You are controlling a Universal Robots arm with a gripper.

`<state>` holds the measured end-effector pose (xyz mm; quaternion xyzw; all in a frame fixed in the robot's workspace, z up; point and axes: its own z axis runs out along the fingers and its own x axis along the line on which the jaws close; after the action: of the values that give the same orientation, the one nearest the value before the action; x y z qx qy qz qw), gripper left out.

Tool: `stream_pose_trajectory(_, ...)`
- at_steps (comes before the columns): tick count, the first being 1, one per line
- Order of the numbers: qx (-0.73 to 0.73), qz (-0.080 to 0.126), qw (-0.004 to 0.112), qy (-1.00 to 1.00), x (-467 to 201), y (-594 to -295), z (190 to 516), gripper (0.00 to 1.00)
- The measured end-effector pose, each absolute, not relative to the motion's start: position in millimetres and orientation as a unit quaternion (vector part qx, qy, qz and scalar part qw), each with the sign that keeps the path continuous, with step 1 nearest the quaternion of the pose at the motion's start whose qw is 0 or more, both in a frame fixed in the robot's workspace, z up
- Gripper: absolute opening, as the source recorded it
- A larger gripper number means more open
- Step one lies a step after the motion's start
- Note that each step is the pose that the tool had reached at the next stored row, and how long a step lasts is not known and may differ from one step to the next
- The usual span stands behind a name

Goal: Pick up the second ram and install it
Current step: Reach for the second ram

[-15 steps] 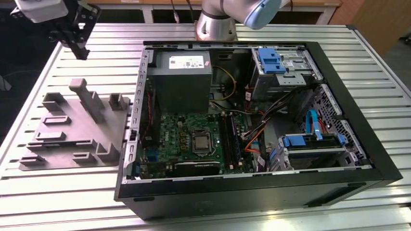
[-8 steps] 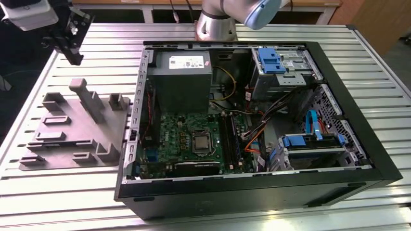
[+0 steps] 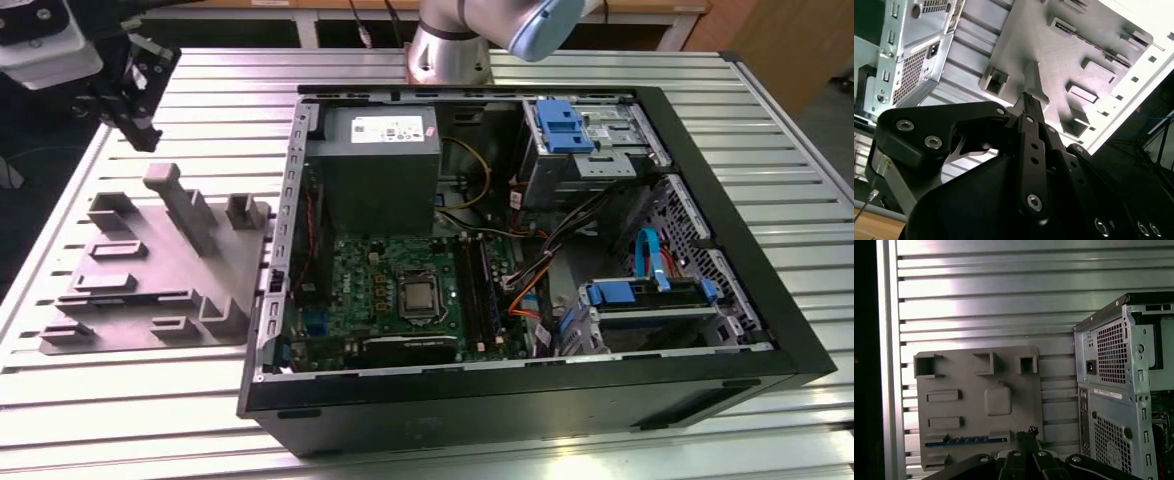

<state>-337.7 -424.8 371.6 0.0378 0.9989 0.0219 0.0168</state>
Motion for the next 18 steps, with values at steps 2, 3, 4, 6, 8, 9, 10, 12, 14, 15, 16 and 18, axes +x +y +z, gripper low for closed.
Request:
stream_pose_trajectory(2,0.038,0.022,0.017,0.999,-340.8,-426.6,369.1,0.10)
stream_pose_trajectory(3,0.038,0.022,0.017,0.999,-342.6,-427.6,367.7,0.10)
stream_pose_trajectory(4,0.038,0.022,0.017,0.999,-344.3,-428.4,366.5,0.10)
stream_pose_trajectory(6,0.038,0.022,0.017,0.999,-348.6,-429.9,363.9,0.10)
stream_pose_trajectory(8,0.038,0.022,0.017,0.999,-354.0,-431.0,361.4,0.10)
stream_pose_trajectory(9,0.038,0.022,0.017,0.999,-356.9,-431.5,360.0,0.10)
stream_pose_trajectory(10,0.038,0.022,0.017,0.999,-360.1,-431.9,358.6,0.10)
stream_pose_trajectory(12,0.038,0.022,0.017,0.999,-367.4,-432.7,355.8,0.10)
stream_pose_trajectory(14,0.038,0.022,0.017,0.999,-374.0,-433.4,352.9,0.10)
stream_pose_trajectory(15,0.038,0.022,0.017,0.999,-376.4,-433.7,351.2,0.10)
stream_pose_trajectory(16,0.038,0.022,0.017,0.999,-378.8,-434.0,349.4,0.10)
stream_pose_trajectory(18,0.038,0.022,0.017,0.999,-383.3,-434.7,345.7,0.10)
